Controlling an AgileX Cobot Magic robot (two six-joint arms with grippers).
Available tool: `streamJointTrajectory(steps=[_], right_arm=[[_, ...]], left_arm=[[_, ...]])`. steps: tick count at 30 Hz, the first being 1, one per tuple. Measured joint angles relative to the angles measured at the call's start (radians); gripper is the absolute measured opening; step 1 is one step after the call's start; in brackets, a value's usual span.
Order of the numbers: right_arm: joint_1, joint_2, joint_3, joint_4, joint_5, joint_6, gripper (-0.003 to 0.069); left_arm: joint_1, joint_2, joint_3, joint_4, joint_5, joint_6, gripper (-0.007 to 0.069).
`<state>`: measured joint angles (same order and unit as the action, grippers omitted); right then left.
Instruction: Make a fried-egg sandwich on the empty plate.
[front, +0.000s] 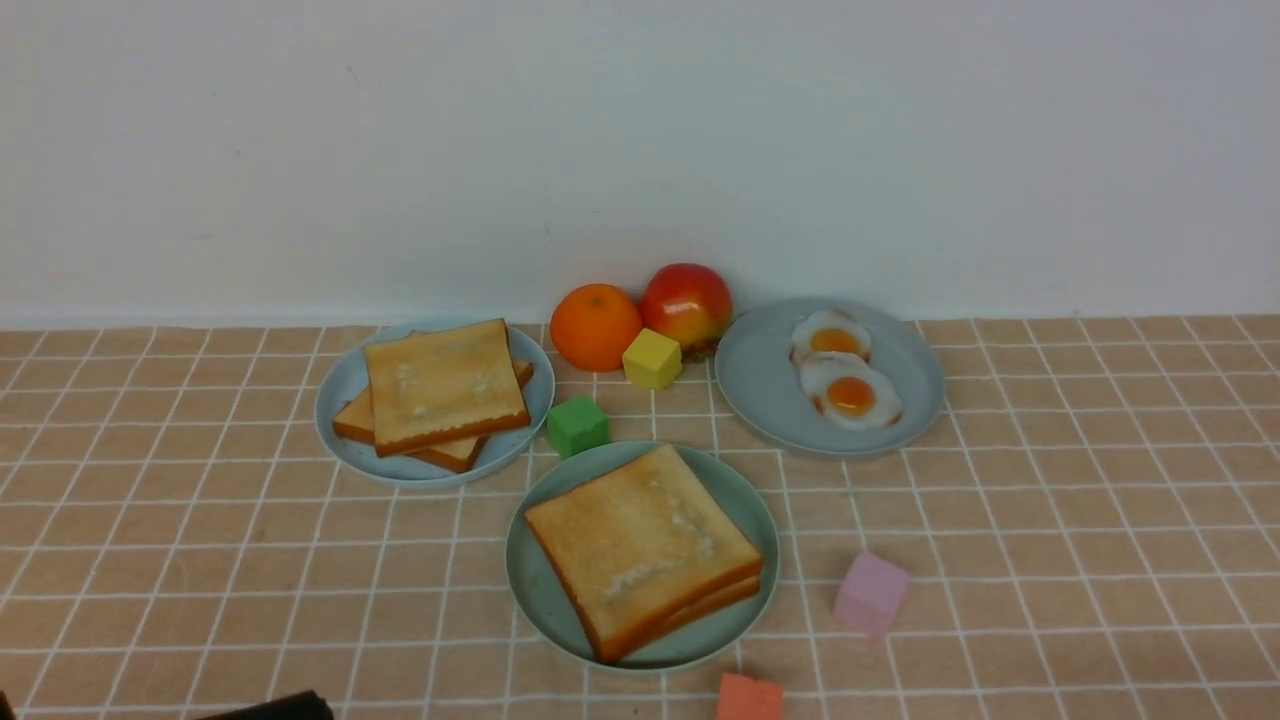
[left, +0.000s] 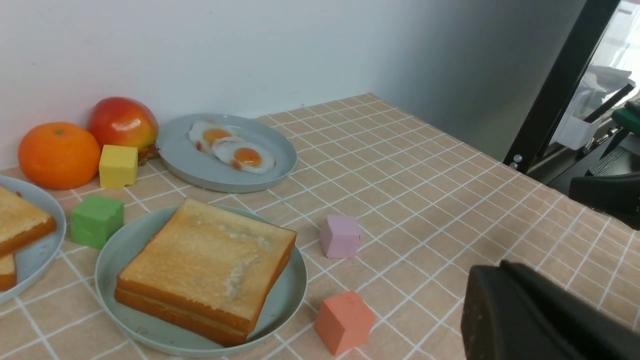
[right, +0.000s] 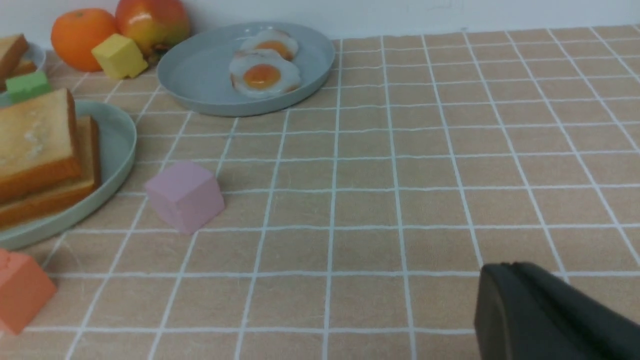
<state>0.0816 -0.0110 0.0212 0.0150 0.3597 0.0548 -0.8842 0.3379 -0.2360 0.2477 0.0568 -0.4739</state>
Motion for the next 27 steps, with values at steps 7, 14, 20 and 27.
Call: streamJointTrajectory(steps=[7, 14, 20, 27], right_arm=[[0.000, 0.000, -0.003, 0.034, 0.014, -0.076, -0.0015], [0.000, 0.000, -0.003, 0.042, 0.018, -0.082, -0.0013], [0.000, 0.000, -0.003, 0.042, 0.018, -0.082, -0.0009], [0.000, 0.000, -0.003, 0.042, 0.018, -0.082, -0.0006]], left_arm=[[0.000, 0.000, 0.000, 0.000, 0.001, 0.000, -0.0005], [0.000, 0.000, 0.000, 0.000, 0.001, 0.000, -0.0001], [0.000, 0.000, 0.000, 0.000, 0.001, 0.000, 0.0004], [0.000, 0.000, 0.000, 0.000, 0.001, 0.000, 0.0012]])
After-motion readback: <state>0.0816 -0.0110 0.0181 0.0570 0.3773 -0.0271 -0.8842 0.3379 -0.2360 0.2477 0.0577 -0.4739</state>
